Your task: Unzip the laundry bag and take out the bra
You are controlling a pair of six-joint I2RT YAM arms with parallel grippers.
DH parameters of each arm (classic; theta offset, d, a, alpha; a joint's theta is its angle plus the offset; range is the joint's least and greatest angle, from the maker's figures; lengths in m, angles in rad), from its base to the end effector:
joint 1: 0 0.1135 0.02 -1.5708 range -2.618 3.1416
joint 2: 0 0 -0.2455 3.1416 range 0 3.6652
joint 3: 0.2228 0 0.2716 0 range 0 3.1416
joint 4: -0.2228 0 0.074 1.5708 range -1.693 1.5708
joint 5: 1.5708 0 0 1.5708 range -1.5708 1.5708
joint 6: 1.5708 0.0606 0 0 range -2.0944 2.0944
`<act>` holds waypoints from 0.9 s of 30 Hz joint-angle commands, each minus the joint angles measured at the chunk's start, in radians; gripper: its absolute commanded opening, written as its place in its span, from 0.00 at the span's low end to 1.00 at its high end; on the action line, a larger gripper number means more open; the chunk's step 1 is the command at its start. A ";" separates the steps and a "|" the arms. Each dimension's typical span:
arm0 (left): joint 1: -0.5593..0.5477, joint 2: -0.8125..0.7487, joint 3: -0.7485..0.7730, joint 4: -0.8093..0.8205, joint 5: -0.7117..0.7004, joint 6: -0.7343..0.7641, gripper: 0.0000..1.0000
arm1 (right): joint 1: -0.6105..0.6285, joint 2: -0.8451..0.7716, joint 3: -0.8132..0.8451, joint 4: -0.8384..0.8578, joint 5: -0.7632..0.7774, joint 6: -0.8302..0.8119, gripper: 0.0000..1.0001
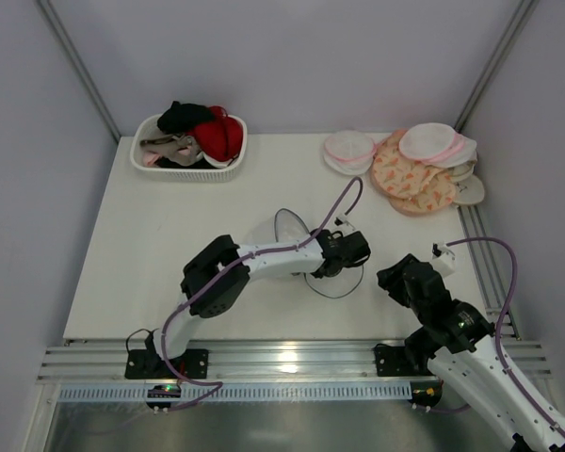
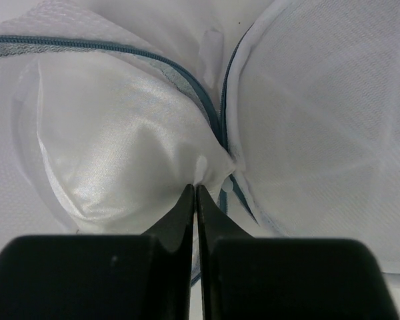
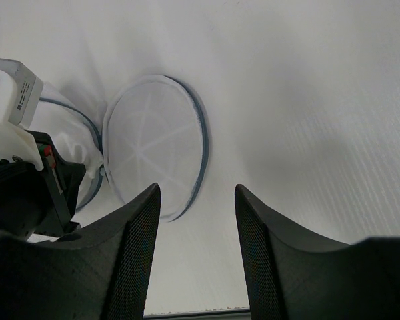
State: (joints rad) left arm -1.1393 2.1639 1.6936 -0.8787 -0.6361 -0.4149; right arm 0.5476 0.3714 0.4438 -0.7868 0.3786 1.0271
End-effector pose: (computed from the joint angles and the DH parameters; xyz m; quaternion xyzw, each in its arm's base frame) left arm 0.2199 -0.3915 0.1308 0.3021 0.8950 0.1479 0.2929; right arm 0.1393 0.0587 0.1962 0.2881 0.8494 0.1681 0.4091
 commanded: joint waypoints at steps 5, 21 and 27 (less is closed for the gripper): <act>-0.005 -0.180 0.064 -0.011 0.029 -0.021 0.00 | 0.000 0.001 -0.004 0.050 0.000 -0.024 0.52; 0.059 -0.583 -0.017 0.143 0.236 -0.117 0.00 | 0.000 0.282 -0.056 0.356 -0.241 -0.157 0.48; 0.226 -0.755 -0.109 0.285 0.334 -0.150 0.00 | 0.000 0.333 -0.076 0.408 -0.259 -0.163 0.48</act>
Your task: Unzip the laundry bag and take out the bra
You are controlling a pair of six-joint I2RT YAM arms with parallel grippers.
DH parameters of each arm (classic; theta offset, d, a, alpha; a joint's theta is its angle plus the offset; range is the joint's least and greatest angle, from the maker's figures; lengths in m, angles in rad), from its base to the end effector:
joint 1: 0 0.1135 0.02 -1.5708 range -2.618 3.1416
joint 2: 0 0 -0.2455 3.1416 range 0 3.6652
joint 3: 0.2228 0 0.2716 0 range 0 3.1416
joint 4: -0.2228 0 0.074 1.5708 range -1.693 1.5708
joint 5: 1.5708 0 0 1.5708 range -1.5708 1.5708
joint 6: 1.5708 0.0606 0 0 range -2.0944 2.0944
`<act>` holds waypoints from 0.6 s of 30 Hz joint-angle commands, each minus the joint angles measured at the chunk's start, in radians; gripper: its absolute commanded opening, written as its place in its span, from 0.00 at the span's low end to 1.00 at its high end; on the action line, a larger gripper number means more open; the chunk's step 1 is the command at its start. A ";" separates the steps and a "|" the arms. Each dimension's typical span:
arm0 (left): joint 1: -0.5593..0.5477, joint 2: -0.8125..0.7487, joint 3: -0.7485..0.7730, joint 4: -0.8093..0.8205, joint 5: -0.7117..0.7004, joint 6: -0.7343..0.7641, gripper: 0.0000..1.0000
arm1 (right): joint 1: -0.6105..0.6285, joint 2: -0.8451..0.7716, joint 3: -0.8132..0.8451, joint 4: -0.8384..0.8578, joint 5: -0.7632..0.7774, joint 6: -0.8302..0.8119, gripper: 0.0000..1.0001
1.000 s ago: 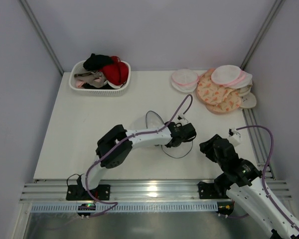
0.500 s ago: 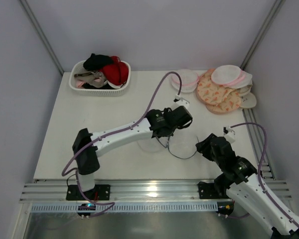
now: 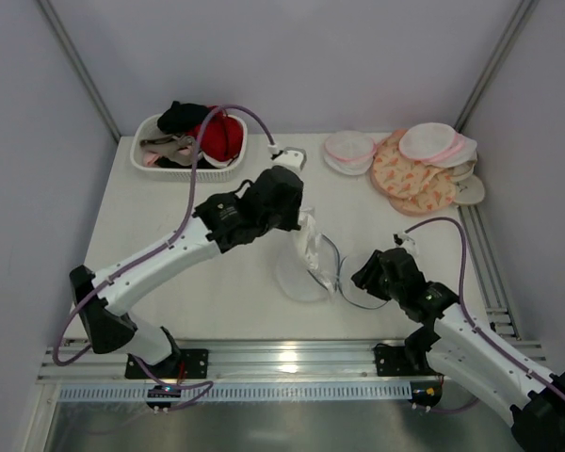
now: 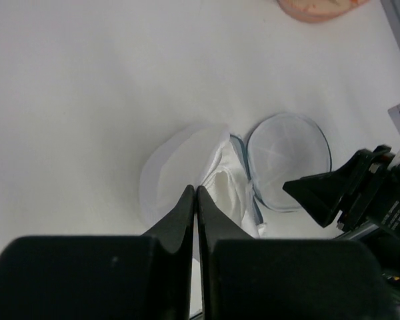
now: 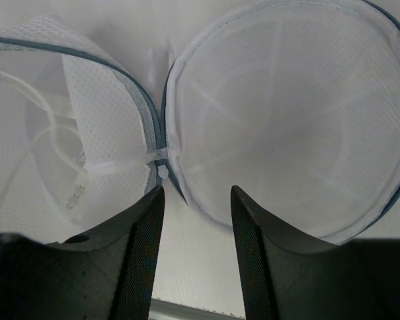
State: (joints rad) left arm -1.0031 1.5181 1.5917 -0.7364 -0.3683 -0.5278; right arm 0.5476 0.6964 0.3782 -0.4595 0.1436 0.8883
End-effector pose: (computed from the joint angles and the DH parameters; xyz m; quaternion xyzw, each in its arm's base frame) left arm 0.2172 -0.3000 0.3577 0.1300 0.8776 -0.1801 0.4249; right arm 0.1731 0.0954 0.1511 0.1833 0.9020 0.2036 0.3337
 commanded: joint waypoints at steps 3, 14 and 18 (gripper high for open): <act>0.181 -0.154 -0.018 0.210 0.152 -0.051 0.00 | 0.000 0.021 -0.018 0.088 -0.025 -0.028 0.48; 0.507 -0.113 0.252 0.290 0.305 -0.035 0.00 | -0.001 0.117 -0.033 0.146 -0.055 -0.045 0.48; 0.615 -0.015 0.335 0.305 0.290 -0.008 0.00 | 0.000 0.135 -0.033 0.156 -0.065 -0.049 0.48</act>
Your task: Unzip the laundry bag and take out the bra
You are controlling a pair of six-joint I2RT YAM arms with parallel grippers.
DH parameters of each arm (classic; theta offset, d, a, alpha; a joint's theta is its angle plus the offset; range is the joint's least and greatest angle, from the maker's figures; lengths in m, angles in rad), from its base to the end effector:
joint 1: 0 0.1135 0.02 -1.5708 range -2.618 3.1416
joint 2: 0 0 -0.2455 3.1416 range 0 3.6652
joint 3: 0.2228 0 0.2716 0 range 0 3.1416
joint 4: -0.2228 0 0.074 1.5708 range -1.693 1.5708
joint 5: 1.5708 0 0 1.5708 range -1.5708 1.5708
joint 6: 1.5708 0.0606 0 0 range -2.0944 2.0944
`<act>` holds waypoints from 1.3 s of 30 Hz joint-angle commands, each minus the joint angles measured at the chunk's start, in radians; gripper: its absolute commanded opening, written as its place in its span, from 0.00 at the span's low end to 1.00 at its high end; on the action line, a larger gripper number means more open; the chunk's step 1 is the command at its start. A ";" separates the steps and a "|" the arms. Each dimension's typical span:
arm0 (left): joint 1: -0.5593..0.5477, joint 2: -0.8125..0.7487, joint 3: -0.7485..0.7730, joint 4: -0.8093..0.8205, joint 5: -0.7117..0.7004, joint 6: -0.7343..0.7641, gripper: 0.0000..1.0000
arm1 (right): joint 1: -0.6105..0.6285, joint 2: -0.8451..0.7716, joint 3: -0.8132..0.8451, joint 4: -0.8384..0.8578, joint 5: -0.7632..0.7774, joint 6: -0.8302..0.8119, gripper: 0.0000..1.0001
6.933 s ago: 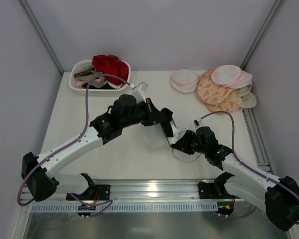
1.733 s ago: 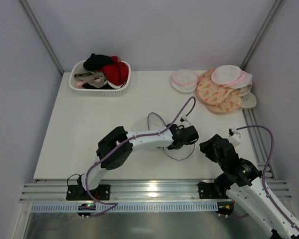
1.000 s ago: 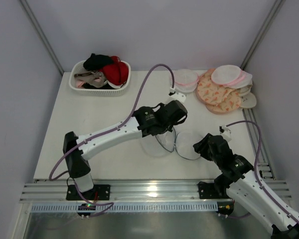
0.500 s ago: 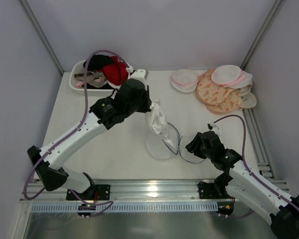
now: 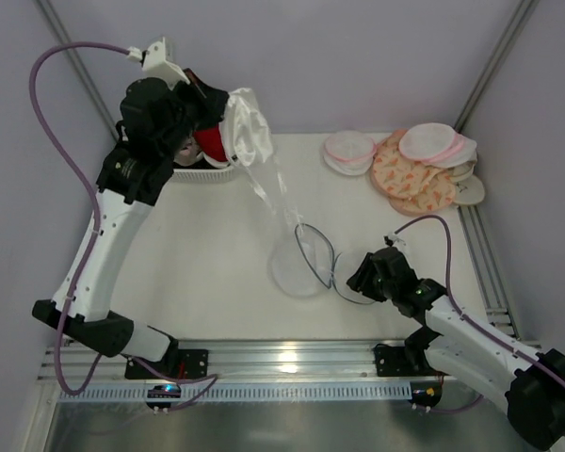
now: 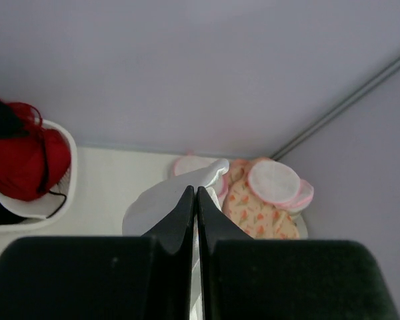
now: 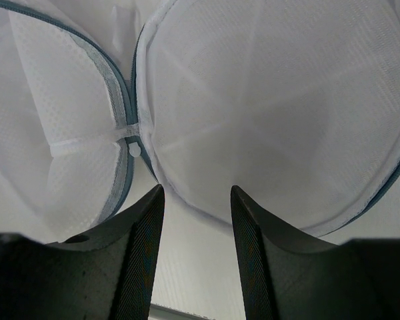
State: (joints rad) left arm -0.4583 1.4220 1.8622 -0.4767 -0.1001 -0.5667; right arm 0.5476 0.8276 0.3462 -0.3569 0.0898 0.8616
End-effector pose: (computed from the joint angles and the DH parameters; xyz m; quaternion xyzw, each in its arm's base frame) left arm 0.3003 -0.1414 0.5186 -0.0736 0.7161 -0.3085 0.6218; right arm 0.1790 0.1028 0.1249 0.1617 0.9187 0.1998 0.2997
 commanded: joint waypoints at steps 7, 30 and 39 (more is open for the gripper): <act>0.214 0.333 0.307 0.055 -0.015 0.068 0.00 | -0.002 -0.010 -0.016 0.042 -0.013 -0.033 0.48; 0.397 0.647 0.609 0.452 -0.360 0.110 0.00 | -0.002 0.314 0.005 0.245 -0.128 -0.107 0.48; 0.418 0.726 0.632 0.561 -0.343 0.068 0.00 | -0.003 0.418 0.045 0.288 -0.150 -0.128 0.48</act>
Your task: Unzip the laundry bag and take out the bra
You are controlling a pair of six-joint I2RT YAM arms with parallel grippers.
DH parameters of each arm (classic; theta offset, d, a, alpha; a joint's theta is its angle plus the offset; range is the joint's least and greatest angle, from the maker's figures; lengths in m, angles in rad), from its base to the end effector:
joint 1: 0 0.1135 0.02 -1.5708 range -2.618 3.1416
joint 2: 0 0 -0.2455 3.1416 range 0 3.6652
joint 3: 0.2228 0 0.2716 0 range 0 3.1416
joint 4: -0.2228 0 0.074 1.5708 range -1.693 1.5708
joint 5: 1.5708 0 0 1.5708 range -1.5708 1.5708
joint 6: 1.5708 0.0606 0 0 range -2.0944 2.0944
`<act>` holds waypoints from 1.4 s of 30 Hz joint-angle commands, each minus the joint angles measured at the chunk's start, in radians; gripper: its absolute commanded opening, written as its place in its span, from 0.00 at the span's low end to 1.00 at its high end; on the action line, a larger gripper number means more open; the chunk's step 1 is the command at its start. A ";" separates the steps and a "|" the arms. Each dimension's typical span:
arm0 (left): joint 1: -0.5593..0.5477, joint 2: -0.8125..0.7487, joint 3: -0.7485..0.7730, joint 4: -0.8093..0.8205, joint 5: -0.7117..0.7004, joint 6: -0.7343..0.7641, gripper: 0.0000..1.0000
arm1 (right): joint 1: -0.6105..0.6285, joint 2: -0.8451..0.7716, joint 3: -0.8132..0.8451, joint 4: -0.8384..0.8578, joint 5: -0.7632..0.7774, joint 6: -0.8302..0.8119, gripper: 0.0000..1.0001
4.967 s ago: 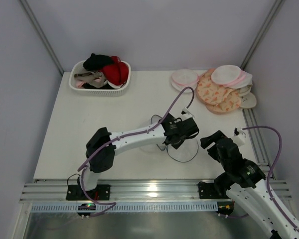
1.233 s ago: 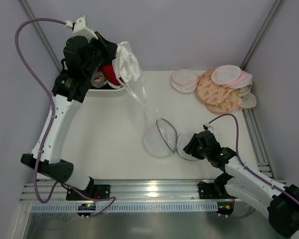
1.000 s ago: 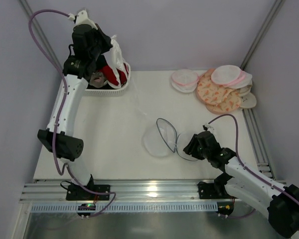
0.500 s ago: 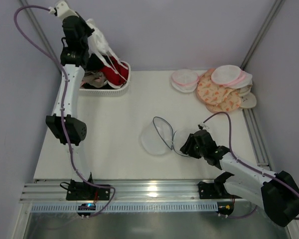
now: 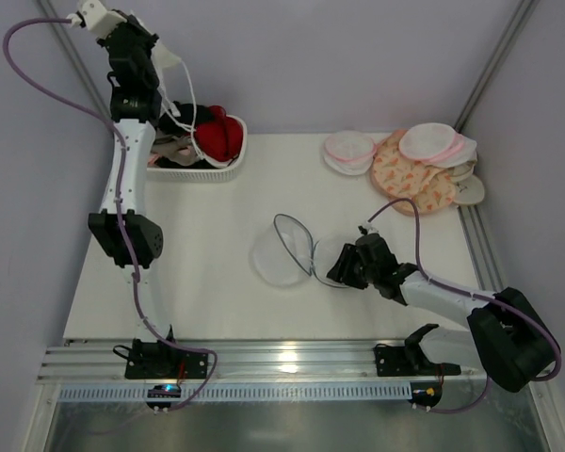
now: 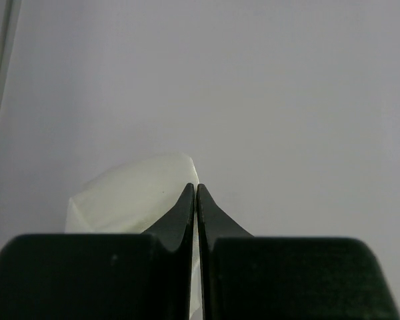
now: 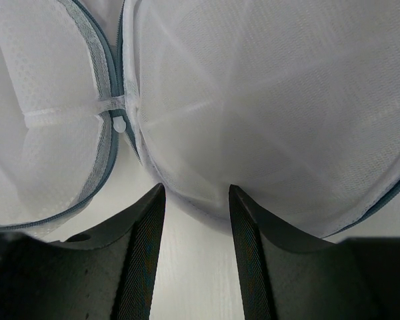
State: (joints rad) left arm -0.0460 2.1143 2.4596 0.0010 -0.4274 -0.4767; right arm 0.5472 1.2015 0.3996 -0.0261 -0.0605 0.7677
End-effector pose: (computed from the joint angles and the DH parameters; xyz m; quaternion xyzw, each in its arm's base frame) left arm 0.4980 0.0022 0.5136 -0.2896 0.5116 -0.0889 0.8041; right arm 0.2113 0.1330 0.0947 0.0916 0.9269 0.2440 0.2699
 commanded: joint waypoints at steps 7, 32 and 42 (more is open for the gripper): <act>0.006 0.093 -0.008 0.036 0.012 -0.069 0.00 | -0.001 0.053 -0.033 -0.018 -0.010 -0.031 0.47; -0.219 -0.379 -0.623 -0.045 0.030 -0.036 1.00 | -0.001 -0.149 -0.035 -0.136 0.113 -0.002 0.69; -0.425 -0.862 -1.106 -0.120 0.098 -0.028 0.99 | -0.001 -0.273 0.094 -0.394 0.413 0.088 0.74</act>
State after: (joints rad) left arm -0.4393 1.3014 1.4715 -0.0601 -0.3523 -0.5152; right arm 0.5476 0.9455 0.4068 -0.3191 0.1925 0.8230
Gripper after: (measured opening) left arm 0.994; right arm 0.735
